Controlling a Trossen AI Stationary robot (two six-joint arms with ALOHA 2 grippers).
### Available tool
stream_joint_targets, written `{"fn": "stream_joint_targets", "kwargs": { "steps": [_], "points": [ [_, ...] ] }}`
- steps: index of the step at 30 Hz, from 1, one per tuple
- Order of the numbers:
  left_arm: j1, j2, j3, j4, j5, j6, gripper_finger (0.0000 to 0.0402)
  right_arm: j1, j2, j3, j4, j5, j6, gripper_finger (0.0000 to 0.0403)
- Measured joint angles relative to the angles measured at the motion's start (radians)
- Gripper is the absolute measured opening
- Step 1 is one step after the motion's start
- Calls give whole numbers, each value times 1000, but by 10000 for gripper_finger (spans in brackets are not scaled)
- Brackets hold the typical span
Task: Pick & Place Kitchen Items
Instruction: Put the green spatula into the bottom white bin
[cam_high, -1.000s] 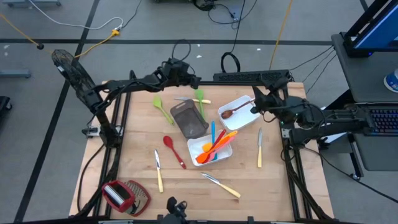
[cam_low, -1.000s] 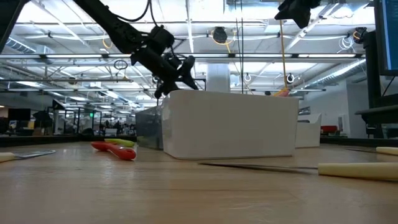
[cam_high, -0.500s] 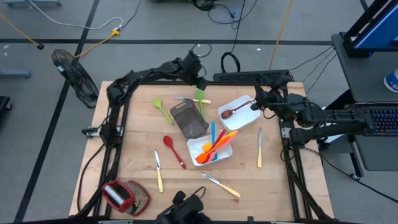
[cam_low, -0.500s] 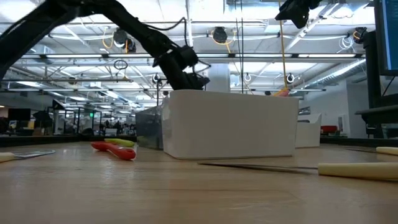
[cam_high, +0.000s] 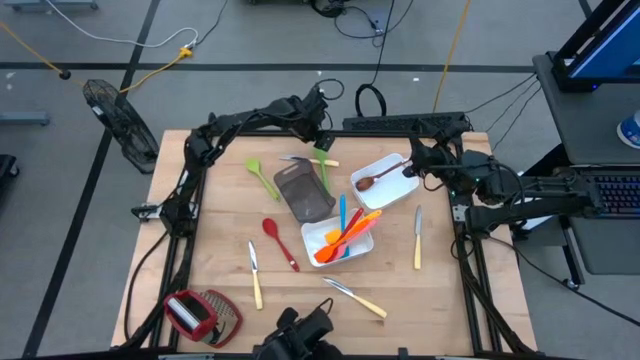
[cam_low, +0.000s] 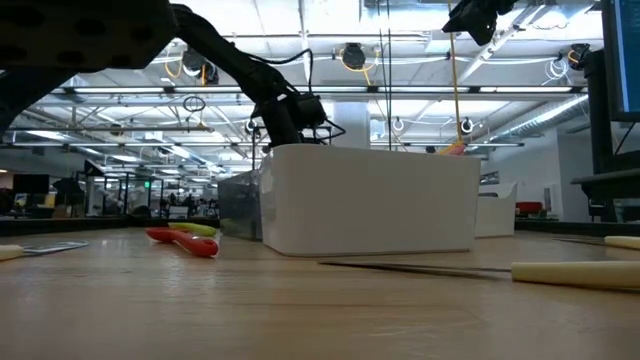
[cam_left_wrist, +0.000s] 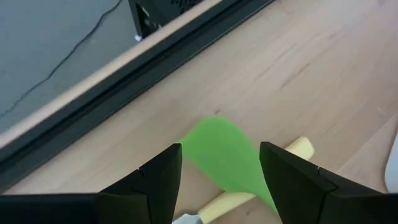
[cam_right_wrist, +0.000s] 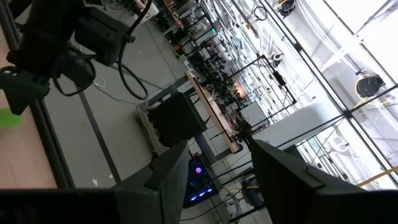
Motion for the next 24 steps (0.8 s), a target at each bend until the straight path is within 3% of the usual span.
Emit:
{"fn": "stream_joint_targets", "kwargs": {
  "steps": [24],
  "points": [
    [36,60,0,13,46,-113,223,0,0,0,0,0,-3,169]
  ]
}}
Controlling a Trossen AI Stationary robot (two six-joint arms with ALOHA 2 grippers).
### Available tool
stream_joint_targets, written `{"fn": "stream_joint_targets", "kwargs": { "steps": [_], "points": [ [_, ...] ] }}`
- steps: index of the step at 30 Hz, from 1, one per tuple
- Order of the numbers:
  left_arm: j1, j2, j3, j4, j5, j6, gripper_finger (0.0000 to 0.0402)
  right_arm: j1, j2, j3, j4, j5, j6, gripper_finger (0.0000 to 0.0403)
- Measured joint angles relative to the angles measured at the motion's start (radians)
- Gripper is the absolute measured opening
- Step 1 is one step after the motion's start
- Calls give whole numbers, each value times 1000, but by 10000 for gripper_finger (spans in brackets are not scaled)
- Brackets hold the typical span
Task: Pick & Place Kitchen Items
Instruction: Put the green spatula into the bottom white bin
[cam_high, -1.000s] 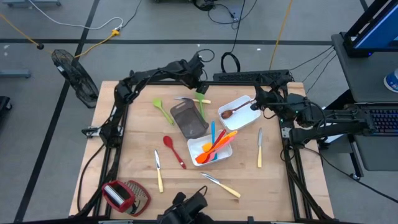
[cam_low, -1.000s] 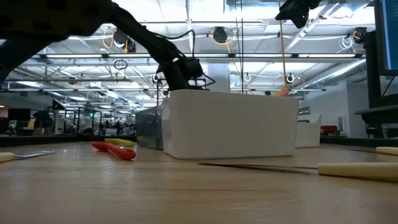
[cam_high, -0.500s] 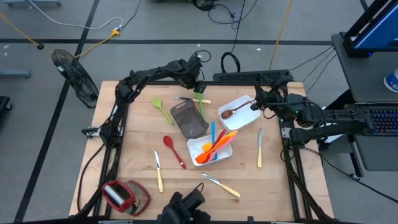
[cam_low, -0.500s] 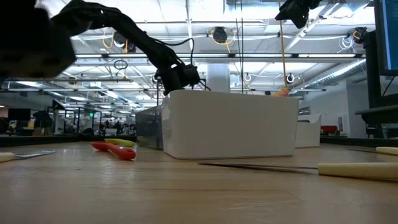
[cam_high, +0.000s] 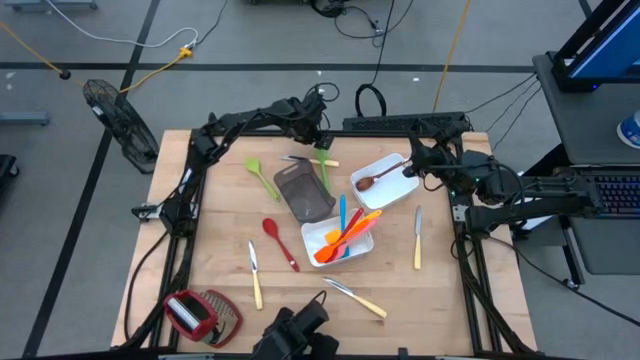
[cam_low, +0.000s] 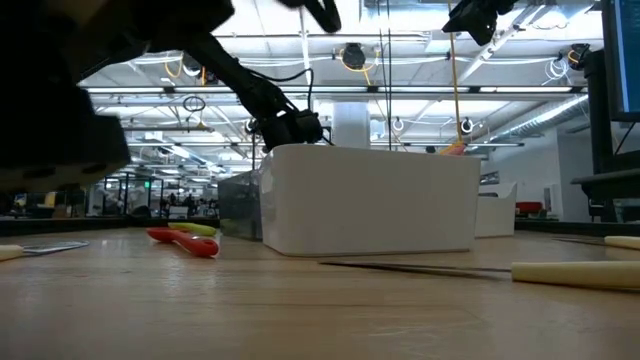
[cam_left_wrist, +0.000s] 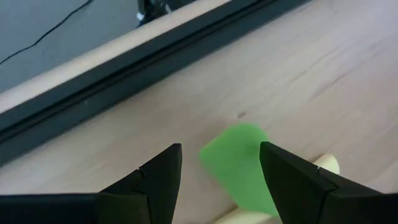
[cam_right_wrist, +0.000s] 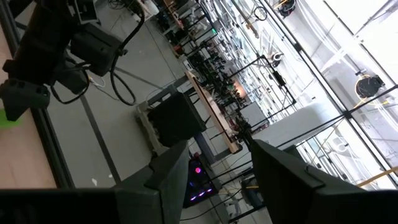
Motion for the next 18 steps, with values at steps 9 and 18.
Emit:
{"fn": "stream_joint_targets", "kwargs": {
  "steps": [9,18],
  "points": [
    [6,33,0,-4,60,-10,223,0,0,0,0,0,-16,169],
    [10,34,0,9,91,-67,218,0,0,0,0,0,-16,169]
  ]
}}
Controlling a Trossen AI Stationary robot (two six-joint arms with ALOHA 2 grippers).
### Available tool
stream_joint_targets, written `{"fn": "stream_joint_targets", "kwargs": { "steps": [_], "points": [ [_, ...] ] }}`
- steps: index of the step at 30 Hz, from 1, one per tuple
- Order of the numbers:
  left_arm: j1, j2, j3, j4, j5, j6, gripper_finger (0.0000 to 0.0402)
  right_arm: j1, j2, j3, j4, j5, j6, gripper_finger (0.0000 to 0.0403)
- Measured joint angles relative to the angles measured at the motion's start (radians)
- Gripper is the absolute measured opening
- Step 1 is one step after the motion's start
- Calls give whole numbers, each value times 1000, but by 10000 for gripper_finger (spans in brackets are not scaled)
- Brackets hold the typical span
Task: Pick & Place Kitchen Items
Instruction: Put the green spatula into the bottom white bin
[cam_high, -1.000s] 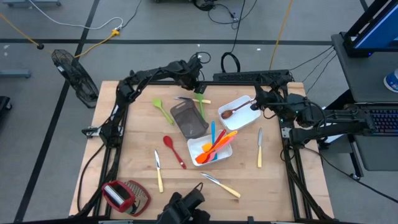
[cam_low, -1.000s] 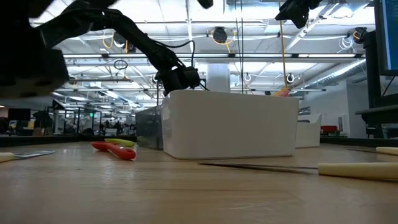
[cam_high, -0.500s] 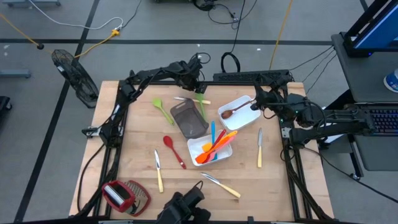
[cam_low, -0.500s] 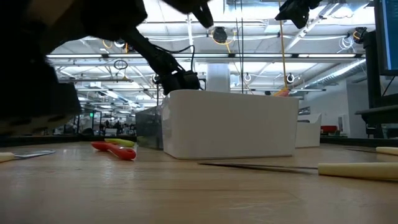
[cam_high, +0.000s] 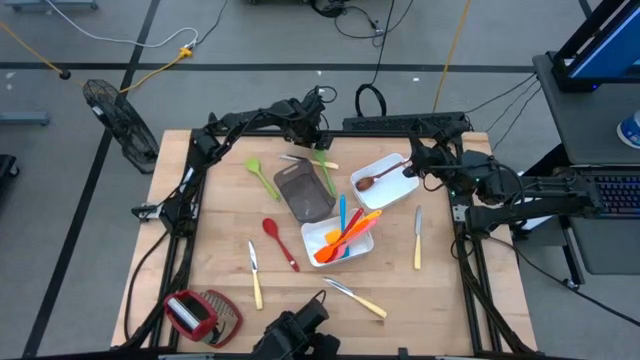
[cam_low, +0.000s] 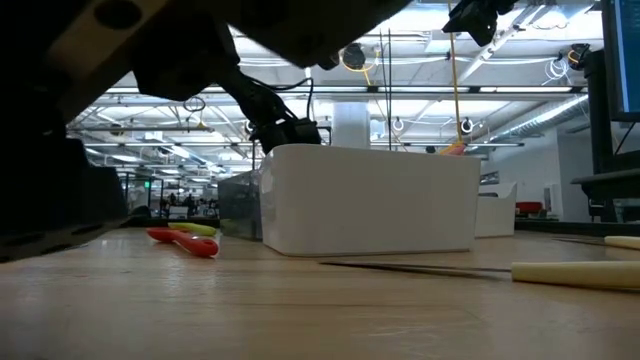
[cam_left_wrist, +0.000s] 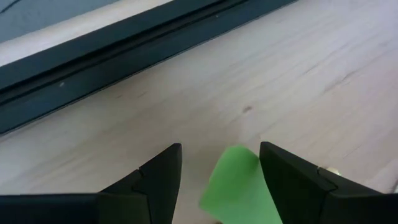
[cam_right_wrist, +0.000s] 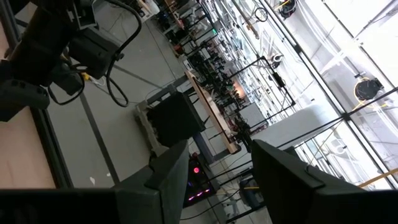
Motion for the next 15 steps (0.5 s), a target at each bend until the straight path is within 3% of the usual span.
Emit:
{"fn": "stream_joint_targets", "kwargs": {
  "steps": [4,15],
  "points": [
    [0,2,0,3,4,-11,181,0,0,0,0,0,0,169],
    [1,3,0,6,9,-36,15,0,0,0,0,0,0,169]
  ]
}}
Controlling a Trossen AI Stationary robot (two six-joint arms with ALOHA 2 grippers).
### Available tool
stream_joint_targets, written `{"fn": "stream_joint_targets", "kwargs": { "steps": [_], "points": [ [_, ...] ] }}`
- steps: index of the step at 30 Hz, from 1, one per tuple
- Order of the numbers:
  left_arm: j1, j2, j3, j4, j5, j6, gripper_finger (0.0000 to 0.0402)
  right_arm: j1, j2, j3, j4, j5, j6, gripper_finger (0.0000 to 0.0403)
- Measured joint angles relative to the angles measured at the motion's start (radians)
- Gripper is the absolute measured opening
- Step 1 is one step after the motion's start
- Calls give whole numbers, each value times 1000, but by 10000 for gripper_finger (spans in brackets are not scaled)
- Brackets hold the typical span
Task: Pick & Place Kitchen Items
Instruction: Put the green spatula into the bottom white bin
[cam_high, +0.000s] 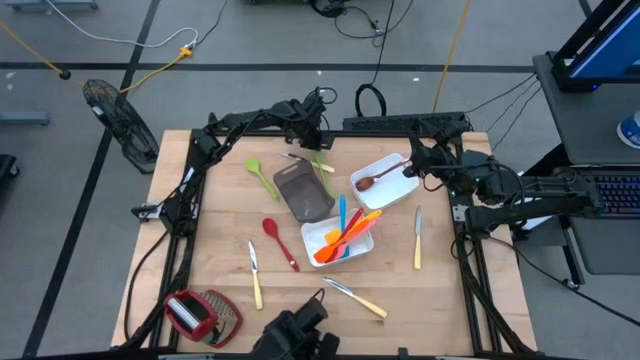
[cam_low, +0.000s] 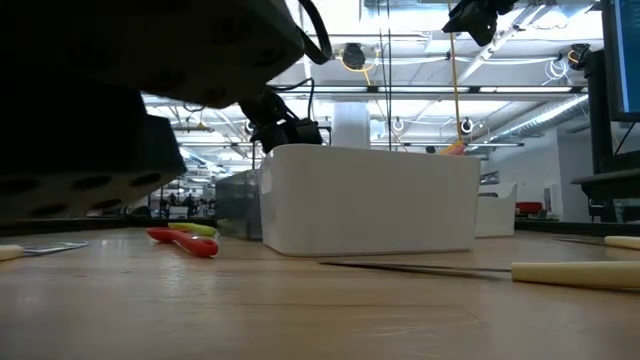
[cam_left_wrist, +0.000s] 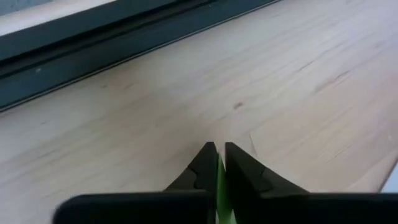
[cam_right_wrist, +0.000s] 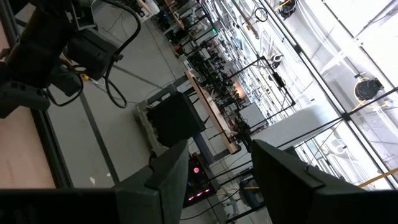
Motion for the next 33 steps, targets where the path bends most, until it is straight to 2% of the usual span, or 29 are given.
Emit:
{"fn": "stream_joint_targets", "kwargs": {
  "steps": [14,22,33],
  "points": [
    [34,-15,-2,54,48,-24,5,0,0,0,0,0,0,169],
    [50,-68,-2,69,47,-32,3,0,0,0,0,0,0,169],
    [94,-175,-2,204,56,-85,2,0,0,0,0,1,0,169]
  ]
}}
